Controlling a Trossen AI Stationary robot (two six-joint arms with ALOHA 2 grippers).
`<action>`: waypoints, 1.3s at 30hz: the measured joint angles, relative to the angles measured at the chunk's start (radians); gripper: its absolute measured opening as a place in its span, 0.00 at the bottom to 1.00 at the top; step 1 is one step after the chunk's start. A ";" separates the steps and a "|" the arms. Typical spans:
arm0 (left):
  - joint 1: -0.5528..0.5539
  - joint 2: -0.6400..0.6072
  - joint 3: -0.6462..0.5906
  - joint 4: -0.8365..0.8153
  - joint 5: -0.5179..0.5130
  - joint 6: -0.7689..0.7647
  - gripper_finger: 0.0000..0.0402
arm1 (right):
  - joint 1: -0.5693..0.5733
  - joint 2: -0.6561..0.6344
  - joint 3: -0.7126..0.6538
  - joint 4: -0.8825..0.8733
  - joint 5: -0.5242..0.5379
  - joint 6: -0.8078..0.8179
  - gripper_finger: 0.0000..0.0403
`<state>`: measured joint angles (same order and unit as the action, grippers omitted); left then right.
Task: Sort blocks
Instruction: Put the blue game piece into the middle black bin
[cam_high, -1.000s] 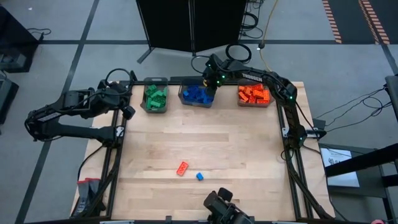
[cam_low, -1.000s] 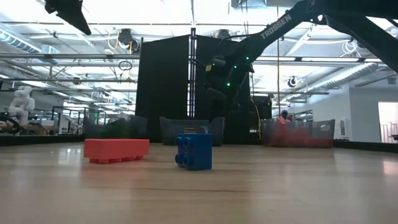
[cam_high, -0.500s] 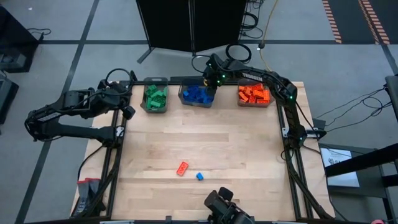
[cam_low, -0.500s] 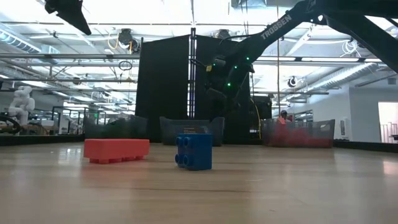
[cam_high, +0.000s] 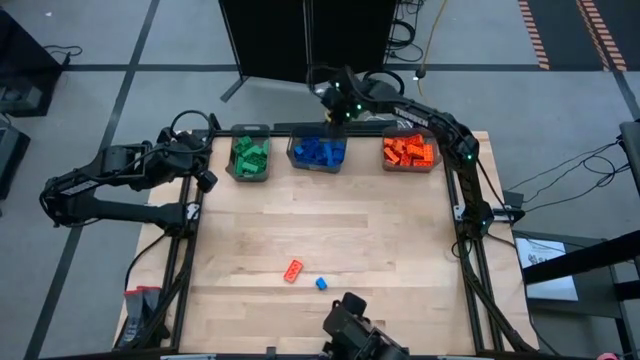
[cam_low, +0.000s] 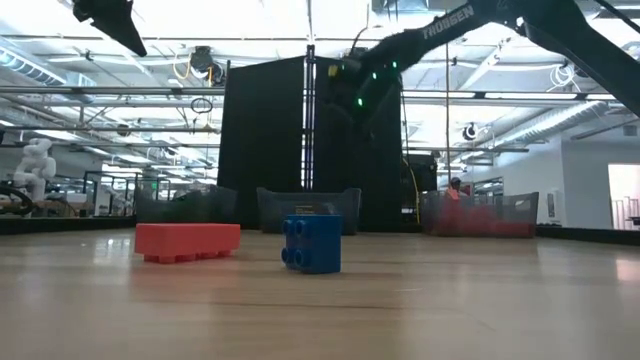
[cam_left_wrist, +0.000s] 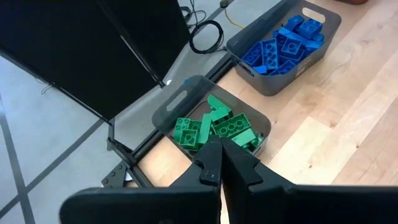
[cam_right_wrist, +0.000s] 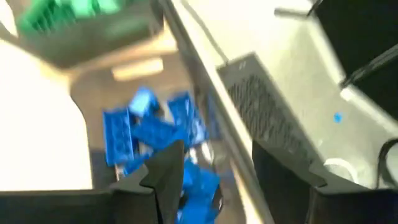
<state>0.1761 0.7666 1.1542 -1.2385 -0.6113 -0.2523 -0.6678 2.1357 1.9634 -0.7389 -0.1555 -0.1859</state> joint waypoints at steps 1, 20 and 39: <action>0.000 0.000 0.000 0.000 0.000 0.000 0.00 | 0.002 0.000 0.032 -0.007 0.000 -0.002 0.46; 0.000 0.000 0.000 0.000 0.000 0.006 0.00 | 0.124 -0.002 0.174 -0.213 0.002 0.020 0.46; 0.000 0.000 0.000 0.001 0.039 -0.005 0.00 | 0.344 -0.002 0.174 -0.358 0.002 0.030 0.46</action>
<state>0.1764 0.7666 1.1541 -1.2377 -0.5727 -0.2573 -0.3233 2.1334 2.1372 -1.0970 -0.1530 -0.1561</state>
